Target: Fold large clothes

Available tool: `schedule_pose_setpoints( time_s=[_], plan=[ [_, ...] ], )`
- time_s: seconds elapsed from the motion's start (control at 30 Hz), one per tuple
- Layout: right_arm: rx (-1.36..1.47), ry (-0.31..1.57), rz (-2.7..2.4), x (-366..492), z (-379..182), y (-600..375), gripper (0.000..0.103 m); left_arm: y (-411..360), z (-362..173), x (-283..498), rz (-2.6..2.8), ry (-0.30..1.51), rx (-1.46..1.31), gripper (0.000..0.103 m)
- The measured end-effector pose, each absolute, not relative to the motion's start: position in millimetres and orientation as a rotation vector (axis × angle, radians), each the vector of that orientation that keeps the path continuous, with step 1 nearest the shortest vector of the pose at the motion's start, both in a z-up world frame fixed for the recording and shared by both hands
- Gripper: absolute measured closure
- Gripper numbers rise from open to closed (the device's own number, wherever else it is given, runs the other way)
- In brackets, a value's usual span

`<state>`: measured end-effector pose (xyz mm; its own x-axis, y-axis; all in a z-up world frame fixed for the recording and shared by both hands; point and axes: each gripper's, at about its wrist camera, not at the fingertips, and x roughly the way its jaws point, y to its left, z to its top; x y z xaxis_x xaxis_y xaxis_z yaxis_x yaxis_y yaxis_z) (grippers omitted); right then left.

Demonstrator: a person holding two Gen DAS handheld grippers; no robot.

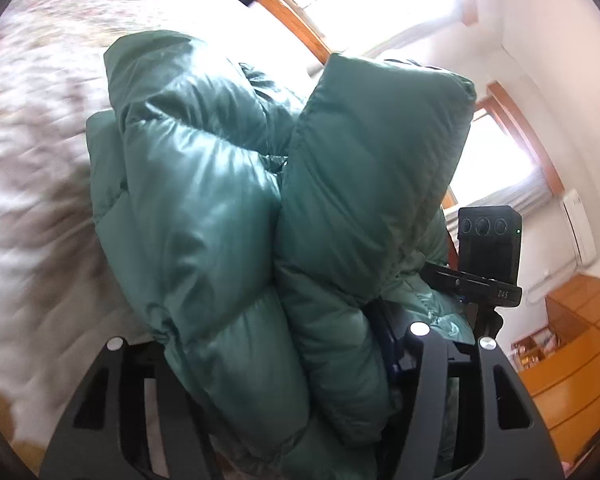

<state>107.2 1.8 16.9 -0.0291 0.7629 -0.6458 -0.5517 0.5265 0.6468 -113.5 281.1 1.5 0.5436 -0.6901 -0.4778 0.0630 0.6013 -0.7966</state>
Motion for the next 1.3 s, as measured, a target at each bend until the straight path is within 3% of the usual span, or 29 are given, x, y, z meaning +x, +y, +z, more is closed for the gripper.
schedule_pose_setpoints(
  time_s=[0.3,0.57,0.87,1.07,1.1,1.17,1.2,1.23,1.3],
  plan=[
    [0.269,1.228,0.915,122,6,-84,0.052,211,-6,-58,-0.604,0.964,-0.762,0.044],
    [0.286,1.293,0.911,126,-32,-86,0.026,233,-21,-80,-0.534,0.963,-0.769,0.029],
    [0.129,1.149,0.737,87,20,-100,0.024,274,60,-128,-0.35,0.808,-0.594,0.021],
    [0.087,1.05,0.752,76,58,-104,0.022,240,95,-79,-0.377,0.832,-0.501,0.016],
    [0.08,1.047,0.761,73,59,-103,0.022,232,95,-65,-0.366,0.849,-0.505,0.017],
    [0.065,1.047,0.774,83,62,-96,0.022,227,90,-47,-0.369,0.875,-0.528,0.035],
    [0.06,1.046,0.785,84,61,-90,0.022,225,86,-42,-0.393,0.881,-0.544,0.058],
    [0.054,1.043,0.798,81,60,-86,0.022,224,84,-37,-0.427,0.885,-0.564,0.073],
    [0.038,1.036,0.838,76,67,-74,0.022,229,83,-38,-0.459,0.868,-0.6,0.084]
  ],
)
